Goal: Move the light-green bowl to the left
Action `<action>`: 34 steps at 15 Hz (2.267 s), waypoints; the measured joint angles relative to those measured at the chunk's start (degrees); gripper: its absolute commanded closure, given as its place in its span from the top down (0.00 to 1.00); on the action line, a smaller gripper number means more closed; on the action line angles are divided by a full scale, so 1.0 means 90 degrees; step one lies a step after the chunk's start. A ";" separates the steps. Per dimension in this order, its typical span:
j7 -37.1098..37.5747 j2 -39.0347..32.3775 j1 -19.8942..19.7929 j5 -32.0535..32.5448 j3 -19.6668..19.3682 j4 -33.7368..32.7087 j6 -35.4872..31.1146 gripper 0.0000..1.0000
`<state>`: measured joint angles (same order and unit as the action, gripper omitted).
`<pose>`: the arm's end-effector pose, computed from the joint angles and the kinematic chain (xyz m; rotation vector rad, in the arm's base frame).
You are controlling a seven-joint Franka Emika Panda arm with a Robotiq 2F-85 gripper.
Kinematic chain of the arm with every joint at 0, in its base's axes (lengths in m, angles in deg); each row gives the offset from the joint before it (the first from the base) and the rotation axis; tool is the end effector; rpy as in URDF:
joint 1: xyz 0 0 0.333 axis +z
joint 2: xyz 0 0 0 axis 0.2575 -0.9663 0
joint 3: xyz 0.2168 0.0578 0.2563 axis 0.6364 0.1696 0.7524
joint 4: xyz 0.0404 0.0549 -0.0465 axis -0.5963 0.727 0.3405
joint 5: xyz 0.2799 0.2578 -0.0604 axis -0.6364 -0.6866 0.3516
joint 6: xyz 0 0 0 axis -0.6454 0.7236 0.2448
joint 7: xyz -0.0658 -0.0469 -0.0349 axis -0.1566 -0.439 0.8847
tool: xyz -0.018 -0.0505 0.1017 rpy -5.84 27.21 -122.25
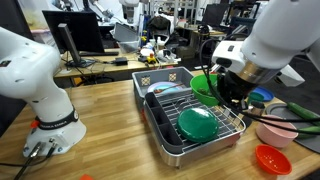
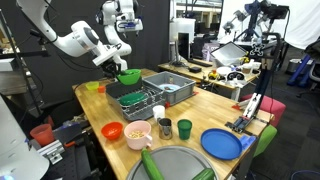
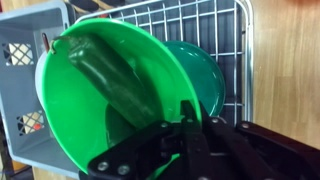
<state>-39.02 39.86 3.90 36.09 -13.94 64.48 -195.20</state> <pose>0.3915 0.3013 0.3302 1.9452 1.9463 0.3088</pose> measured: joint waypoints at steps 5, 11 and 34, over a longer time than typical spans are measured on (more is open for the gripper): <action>-0.0621 0.0496 0.0056 0.0281 0.0080 0.0736 -0.1258 0.01; -0.1893 0.0953 0.0274 -0.0055 0.0018 0.1691 -0.2313 0.01; -0.4589 0.0149 0.1322 -0.0237 -0.0327 0.2195 -0.3083 0.01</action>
<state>-80.32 41.21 15.79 33.96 -16.88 84.24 -222.95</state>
